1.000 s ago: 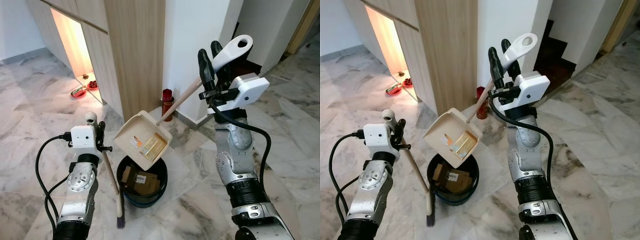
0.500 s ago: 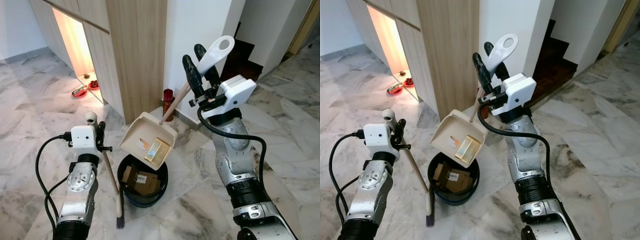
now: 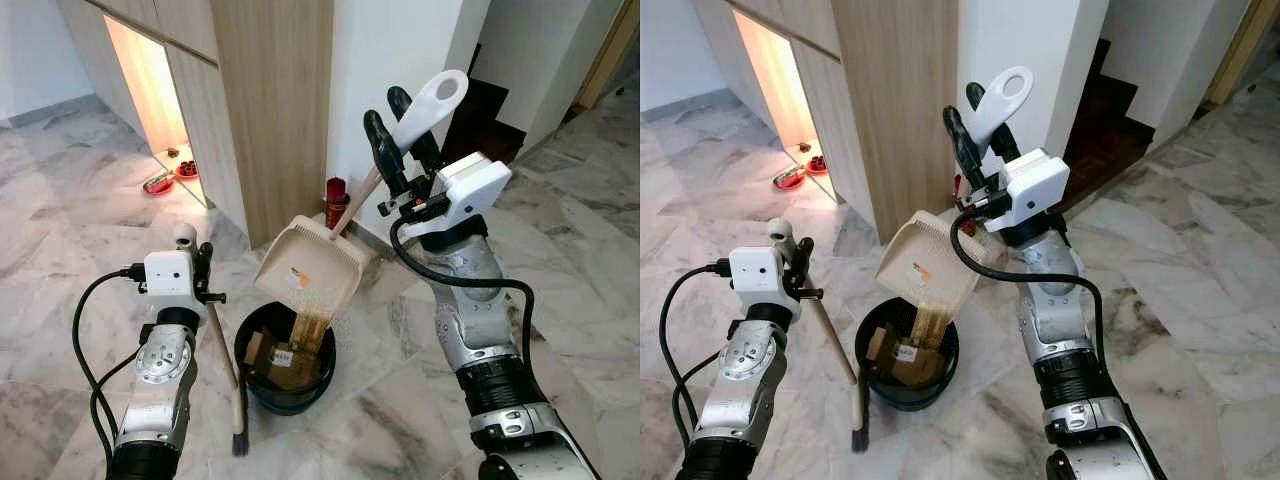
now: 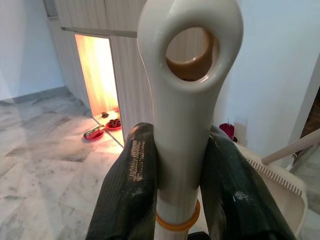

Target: Sweep floor

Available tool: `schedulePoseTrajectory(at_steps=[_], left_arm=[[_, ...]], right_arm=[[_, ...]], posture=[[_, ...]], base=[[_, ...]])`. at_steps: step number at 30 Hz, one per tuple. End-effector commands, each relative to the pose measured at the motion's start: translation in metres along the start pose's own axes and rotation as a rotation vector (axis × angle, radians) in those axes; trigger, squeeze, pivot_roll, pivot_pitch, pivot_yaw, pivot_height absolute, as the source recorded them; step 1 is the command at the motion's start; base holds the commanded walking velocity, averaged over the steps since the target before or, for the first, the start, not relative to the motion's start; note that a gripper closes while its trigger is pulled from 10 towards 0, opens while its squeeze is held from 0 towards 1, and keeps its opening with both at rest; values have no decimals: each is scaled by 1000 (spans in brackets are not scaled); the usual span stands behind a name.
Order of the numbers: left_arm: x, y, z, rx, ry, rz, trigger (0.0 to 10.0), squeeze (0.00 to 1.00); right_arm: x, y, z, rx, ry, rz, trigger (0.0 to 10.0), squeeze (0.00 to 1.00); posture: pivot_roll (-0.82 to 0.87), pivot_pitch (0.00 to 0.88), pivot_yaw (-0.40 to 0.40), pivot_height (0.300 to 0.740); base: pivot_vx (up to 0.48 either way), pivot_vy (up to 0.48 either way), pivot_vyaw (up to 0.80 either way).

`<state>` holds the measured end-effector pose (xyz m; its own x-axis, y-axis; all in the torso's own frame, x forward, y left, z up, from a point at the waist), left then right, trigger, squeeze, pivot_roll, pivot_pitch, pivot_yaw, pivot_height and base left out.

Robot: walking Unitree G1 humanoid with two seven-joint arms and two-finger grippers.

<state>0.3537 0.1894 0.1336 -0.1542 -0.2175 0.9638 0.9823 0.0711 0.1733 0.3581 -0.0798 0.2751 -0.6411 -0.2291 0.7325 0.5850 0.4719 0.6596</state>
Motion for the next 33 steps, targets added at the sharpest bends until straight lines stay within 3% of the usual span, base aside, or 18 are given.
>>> schedulePoseTrajectory(at_steps=[1,33], left_arm=[[16,3,1,-1,7,-72,10000,0],[17,3,0,-2,7,-72,10000,0]], right_arm=[[18,11,1,19,-46,-85,10000,0],[16,10,-2,3,-65,-74,10000,0]], posture=[[19,0,-7,740],[18,0,-7,740]], base=[[0,0,0],[0,0,0]])
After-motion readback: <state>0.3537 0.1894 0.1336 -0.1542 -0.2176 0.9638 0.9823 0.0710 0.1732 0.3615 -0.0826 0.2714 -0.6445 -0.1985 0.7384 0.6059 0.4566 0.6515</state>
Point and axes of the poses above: a point about 5 cm out from each wrist's last joint towards the gripper, its own y axis pointing out of the wrist towards the gripper, its own x axis along the axis of the wrist's last joint, z = x × y, the point moved 5 cm from there along y, pointing out of the wrist towards the gripper, and after that the axes turned 9 degrees about y, right-handed, at the moved point
